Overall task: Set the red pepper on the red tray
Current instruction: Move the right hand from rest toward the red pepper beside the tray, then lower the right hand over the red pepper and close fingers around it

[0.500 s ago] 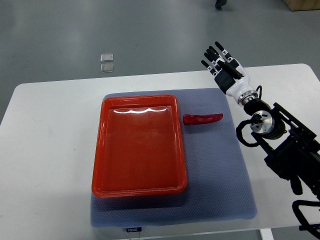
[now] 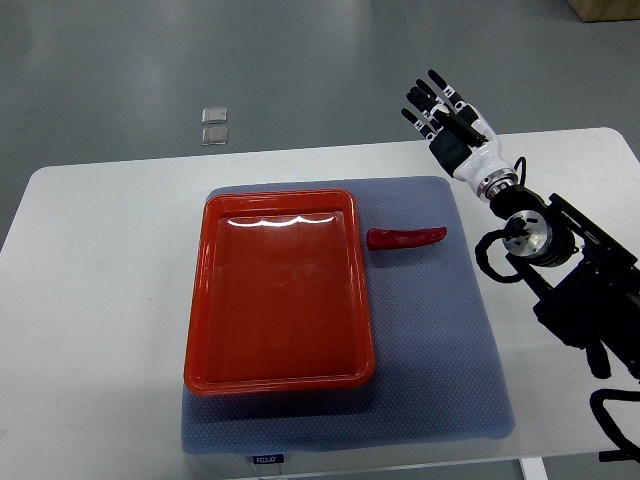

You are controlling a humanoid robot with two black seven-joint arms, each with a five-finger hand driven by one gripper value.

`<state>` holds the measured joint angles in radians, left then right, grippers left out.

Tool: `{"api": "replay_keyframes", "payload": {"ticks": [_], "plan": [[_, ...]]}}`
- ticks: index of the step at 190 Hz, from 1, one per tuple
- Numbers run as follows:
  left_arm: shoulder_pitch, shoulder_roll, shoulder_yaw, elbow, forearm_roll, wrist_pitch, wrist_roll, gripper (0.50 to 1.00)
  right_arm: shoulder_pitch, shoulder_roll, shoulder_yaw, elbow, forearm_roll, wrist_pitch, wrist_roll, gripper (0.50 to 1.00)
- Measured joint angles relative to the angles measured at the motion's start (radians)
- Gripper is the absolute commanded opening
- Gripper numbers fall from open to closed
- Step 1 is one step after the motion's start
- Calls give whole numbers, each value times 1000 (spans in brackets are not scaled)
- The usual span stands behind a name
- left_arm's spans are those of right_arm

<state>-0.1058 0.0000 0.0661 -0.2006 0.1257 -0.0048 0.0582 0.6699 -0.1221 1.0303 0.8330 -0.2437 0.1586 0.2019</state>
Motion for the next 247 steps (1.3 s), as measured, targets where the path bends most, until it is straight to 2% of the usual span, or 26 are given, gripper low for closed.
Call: {"api": "replay_keyframes", "payload": {"ticks": [33,67,92,112,150,206,247], "plan": [[0,0,2,-4,0,0,0,1000,147,-160,-277,0,-102,74,-34,913],[-1,0,4,-7,1,-7,0,1000,446,-302,-780,22,-239,139,-108,913],[-3,0,5,-21,5,-8,0,1000,669,-319,-1135,77,-261,162,-161,913],[-4,0,5,-32,5,-9,0,1000,778,-291,-1322,121,-263,157,-203,911],[-5,0,4,-33,4,-9,0,1000,817,-222,-1445,141,-264,117,-265,907],[-5,0,2,-29,2,-8,0,1000,811,-172,-1544,141,-264,26,-300,901],[-5,0,0,-26,2,-8,0,1000,789,-166,-1560,140,-265,-12,-309,829]]}}
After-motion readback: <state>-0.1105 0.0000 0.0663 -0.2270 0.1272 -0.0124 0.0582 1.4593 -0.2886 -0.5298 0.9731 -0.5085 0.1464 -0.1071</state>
